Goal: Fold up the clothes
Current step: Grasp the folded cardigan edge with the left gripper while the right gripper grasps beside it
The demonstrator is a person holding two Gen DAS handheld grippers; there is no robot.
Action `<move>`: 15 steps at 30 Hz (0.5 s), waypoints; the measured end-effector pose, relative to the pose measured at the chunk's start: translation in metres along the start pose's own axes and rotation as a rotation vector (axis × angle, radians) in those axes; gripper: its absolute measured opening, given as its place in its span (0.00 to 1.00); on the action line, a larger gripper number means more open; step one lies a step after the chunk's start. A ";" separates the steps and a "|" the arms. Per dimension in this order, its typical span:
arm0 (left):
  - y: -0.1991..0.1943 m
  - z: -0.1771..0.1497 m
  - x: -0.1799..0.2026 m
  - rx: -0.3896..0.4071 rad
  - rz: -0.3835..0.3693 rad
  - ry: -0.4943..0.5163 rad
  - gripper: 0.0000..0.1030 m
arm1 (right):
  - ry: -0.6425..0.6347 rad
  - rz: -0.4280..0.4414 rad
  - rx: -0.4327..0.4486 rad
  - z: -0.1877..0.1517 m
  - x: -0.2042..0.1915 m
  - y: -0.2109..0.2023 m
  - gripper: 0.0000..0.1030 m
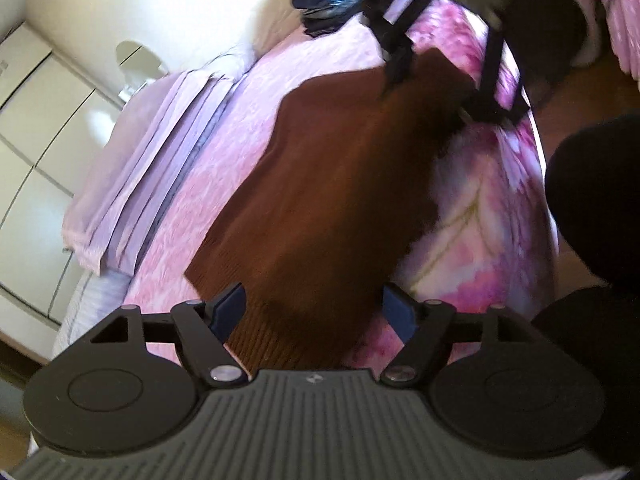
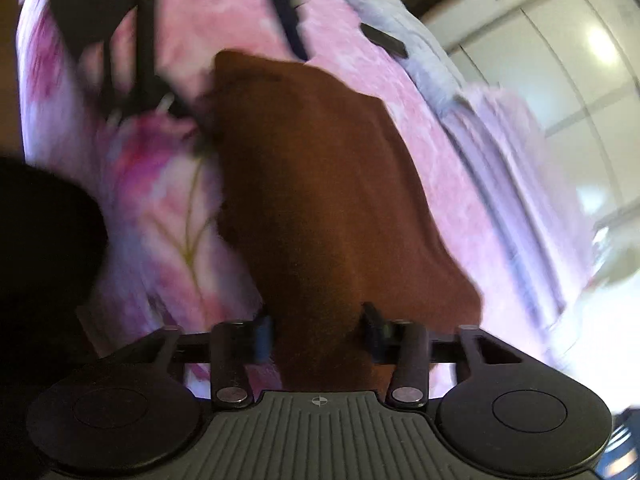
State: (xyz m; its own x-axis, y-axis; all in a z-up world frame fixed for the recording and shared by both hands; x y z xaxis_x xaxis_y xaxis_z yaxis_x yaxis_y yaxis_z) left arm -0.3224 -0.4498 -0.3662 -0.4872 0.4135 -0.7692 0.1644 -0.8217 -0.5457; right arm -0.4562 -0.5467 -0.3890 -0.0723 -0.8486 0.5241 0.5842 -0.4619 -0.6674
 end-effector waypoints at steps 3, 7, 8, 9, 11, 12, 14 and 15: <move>0.008 0.002 0.004 0.002 0.015 0.056 0.70 | 0.065 0.035 0.000 0.005 0.015 -0.006 0.33; 0.017 0.002 -0.001 -0.012 0.031 0.085 0.71 | 0.093 0.052 -0.002 0.012 0.024 -0.011 0.33; 0.020 0.001 -0.004 -0.022 0.038 0.089 0.70 | 0.098 0.055 -0.002 0.014 0.025 -0.012 0.33; 0.023 0.000 -0.006 -0.032 0.044 0.093 0.70 | 0.105 0.059 -0.002 0.015 0.026 -0.013 0.33; 0.028 -0.005 -0.011 -0.054 0.053 0.097 0.67 | 0.106 0.062 -0.005 0.017 0.027 -0.015 0.33; 0.031 -0.006 -0.012 -0.063 0.054 0.099 0.65 | 0.108 0.064 -0.006 0.017 0.027 -0.016 0.33; 0.034 -0.007 -0.013 -0.071 0.047 0.105 0.59 | 0.108 0.063 -0.006 0.017 0.026 -0.016 0.33; 0.035 -0.007 -0.013 -0.073 0.044 0.109 0.56 | 0.108 0.062 -0.006 0.017 0.025 -0.017 0.33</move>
State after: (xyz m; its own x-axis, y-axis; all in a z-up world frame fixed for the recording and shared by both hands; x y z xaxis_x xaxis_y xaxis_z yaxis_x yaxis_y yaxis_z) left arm -0.3042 -0.4809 -0.3775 -0.3828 0.4210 -0.8223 0.2471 -0.8110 -0.5303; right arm -0.4545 -0.5560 -0.3558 -0.1224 -0.8984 0.4218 0.5854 -0.4085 -0.7003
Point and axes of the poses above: each gripper's, at about its wrist camera, not at the fingertips, and y roughly the way its jaws point, x to its right, z to its top, the point moved 6 cm from there along y, roughly the way its jaws point, and after that the axes turned 11 degrees about y, right-handed, at the moved point
